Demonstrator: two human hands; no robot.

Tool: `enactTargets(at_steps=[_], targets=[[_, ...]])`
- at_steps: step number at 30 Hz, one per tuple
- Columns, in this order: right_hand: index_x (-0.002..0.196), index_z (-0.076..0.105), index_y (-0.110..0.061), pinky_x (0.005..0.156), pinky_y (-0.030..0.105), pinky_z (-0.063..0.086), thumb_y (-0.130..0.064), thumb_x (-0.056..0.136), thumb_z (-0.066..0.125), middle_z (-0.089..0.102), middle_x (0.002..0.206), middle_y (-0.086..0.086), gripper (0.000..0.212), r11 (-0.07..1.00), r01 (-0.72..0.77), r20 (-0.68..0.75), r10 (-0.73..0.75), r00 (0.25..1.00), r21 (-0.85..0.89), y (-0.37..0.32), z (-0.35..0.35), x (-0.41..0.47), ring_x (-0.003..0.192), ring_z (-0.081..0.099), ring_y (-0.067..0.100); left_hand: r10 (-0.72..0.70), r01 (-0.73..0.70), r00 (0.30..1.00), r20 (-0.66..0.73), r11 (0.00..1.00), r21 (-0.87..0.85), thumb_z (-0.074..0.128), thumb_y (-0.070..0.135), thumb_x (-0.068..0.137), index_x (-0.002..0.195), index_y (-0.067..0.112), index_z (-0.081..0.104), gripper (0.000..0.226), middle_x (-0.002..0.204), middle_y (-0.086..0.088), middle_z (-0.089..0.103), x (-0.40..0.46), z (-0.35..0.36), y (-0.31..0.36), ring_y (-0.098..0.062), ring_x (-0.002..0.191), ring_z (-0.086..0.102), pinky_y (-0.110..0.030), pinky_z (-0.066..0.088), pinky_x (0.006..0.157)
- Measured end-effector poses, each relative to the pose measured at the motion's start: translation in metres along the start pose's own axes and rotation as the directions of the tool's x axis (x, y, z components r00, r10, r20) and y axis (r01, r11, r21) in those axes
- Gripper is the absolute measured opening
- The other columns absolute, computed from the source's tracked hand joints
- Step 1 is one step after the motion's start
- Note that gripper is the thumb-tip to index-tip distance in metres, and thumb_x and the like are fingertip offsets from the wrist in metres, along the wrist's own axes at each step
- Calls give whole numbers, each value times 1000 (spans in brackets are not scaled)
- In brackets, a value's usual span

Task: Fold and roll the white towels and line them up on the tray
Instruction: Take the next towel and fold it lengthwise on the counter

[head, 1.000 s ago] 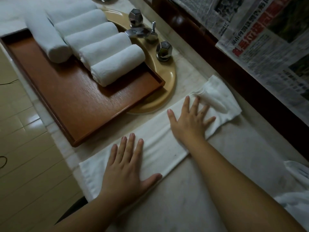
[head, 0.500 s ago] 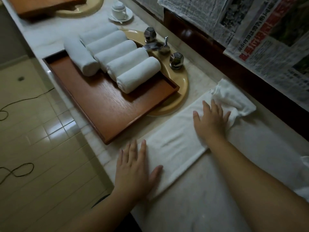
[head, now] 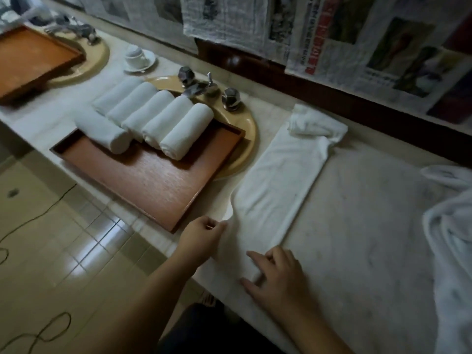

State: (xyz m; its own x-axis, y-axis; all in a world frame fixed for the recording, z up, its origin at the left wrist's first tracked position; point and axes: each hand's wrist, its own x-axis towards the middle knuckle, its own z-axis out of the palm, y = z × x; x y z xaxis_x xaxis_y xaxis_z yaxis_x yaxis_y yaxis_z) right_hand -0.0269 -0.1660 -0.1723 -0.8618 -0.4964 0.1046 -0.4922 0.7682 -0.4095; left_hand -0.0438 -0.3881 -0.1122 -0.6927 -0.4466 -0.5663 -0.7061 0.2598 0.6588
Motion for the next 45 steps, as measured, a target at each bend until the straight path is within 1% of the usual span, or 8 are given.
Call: enactTargets(at_steps=[7, 13, 19, 24, 28, 33, 37, 45], targets=[[109, 76, -28, 59, 38, 46, -35, 81, 76, 57, 86, -1, 29, 994, -85, -191, 72, 979, -61, -32, 13, -14, 75, 57, 28, 122, -124, 992, 26, 983, 132, 66, 56, 94, 88, 24, 67, 33, 84, 0, 72, 7, -8, -15, -21, 79, 71, -46, 61, 76], [95, 74, -12, 60, 39, 50, -27, 94, 59, 64, 78, 3, 21, 918, -397, -428, 358, 830, -2, -52, 20, -46, 69, 61, 29, 158, -179, 980, 123, 966, 188, 68, 54, 93, 92, 24, 65, 30, 84, 3, 72, 11, -13, -22, -14, 80, 69, -40, 61, 78], [113, 68, -14, 67, 36, 54, -27, 80, 84, 66, 92, 1, 39, 783, -601, -311, 619, 722, 161, -90, 30, -42, 79, 65, 25, 247, -313, 936, 251, 911, 268, 61, 68, 93, 97, 27, 60, 41, 90, 12, 67, 5, -11, -18, -5, 83, 65, -26, 49, 64], [134, 58, -18, 74, 38, 53, -22, 90, 71, 67, 116, 8, 46, 562, -762, -182, 827, 533, 322, -106, 31, -30, 93, 67, 31, 269, -377, 912, 311, 847, 375, 64, 46, 96, 83, 19, 57, 31, 90, -3, 64, 9, -5, -22, -15, 74, 60, -26, 46, 61], [135, 60, -23, 55, 38, 49, -27, 91, 49, 57, 89, 5, 46, 709, -673, -301, 702, 645, 210, -115, 36, -48, 65, 57, 28, 293, -382, 912, 288, 863, 330, 63, 28, 94, 91, 15, 57, 14, 91, -4, 63, 8, -11, -28, -16, 76, 59, -28, 43, 59], [153, 48, -37, 61, 39, 48, -30, 95, 47, 46, 84, -4, 58, 777, -630, -258, 605, 754, -19, -115, 47, -61, 68, 49, 23, 332, -406, 901, 280, 873, 272, 67, 26, 96, 107, 21, 55, 17, 95, 5, 62, 9, -16, -35, -10, 84, 61, -26, 51, 66], [156, 43, -34, 64, 41, 48, -30, 96, 46, 50, 84, -4, 60, 763, -646, -231, 627, 744, -9, -117, 45, -62, 71, 50, 23, 371, -435, 891, 260, 860, 265, 64, 36, 99, 111, 20, 57, 21, 95, 5, 65, 12, -13, -39, -13, 82, 64, -30, 52, 65], [130, 71, -32, 67, 37, 35, -39, 79, 49, 51, 86, -4, 56, 761, -643, -172, 625, 761, -82, -116, 23, -57, 78, 57, 25, 501, -545, 835, 228, 696, 468, 53, 37, 105, 105, 20, 60, 19, 96, 4, 65, 13, -18, -58, -15, 82, 62, -34, 55, 72]])
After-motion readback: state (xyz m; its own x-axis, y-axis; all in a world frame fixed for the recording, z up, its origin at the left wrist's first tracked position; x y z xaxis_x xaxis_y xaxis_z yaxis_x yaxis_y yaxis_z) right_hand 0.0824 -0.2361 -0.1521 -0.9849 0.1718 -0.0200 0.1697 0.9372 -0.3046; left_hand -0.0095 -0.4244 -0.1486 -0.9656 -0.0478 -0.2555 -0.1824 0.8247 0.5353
